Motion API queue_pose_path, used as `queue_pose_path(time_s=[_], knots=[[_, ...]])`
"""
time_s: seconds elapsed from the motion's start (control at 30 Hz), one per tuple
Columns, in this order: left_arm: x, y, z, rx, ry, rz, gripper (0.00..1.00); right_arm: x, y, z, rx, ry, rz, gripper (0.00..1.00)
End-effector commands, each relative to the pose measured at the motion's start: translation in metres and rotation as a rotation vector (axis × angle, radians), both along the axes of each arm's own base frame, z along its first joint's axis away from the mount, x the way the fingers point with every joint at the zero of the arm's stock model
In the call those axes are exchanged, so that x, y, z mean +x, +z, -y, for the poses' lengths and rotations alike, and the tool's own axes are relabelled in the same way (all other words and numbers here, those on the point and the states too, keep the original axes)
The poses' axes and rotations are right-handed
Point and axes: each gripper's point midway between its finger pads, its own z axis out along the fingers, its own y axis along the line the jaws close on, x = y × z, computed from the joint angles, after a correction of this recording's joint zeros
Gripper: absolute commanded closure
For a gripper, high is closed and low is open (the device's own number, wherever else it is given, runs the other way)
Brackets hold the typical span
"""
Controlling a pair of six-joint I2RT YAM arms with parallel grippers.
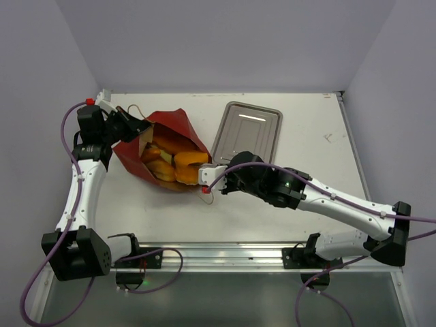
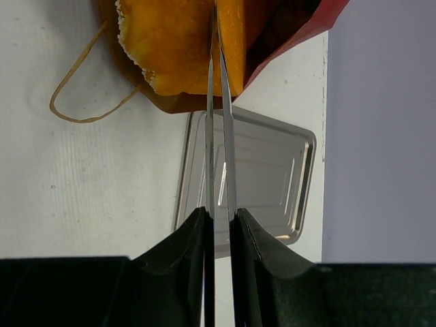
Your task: Take the fake bread out of the paper bag
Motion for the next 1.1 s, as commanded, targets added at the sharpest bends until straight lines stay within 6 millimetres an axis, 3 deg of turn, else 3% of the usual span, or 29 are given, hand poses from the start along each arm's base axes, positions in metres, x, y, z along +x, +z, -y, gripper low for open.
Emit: queue_pose_path(time_s=[0.0,0.27,0.47,0.7,0.93,1.07], knots=[[0.001,0.002,-0.005,0.016,0.017,0.009,1.0,-0.006,0.046,-0.004,0.147,0.016,0.006,1.0],[0.001,0.003,-0.006,0.016,0.029,0.009,1.0,-0.013,0.075,0.005,0.221,0.028,-0.019,1.0],[0.004,0.005,-0.008,0.018,0.034,0.009,1.0,-0.009,0.109,0.022,0.303,-0.007,-0.007,1.0],[0.003,0.004,-0.008,0.03,0.031,0.005,1.0,0.013,0.159,0.067,0.408,-0.139,0.077,1.0],[0.001,0.004,-0.007,0.036,0.015,0.006,1.0,0.037,0.164,0.102,0.422,-0.262,0.124,1.0],[-0.001,0.004,-0.006,0.039,0.007,0.011,1.0,0.06,0.15,0.118,0.399,-0.339,0.142,1.0]])
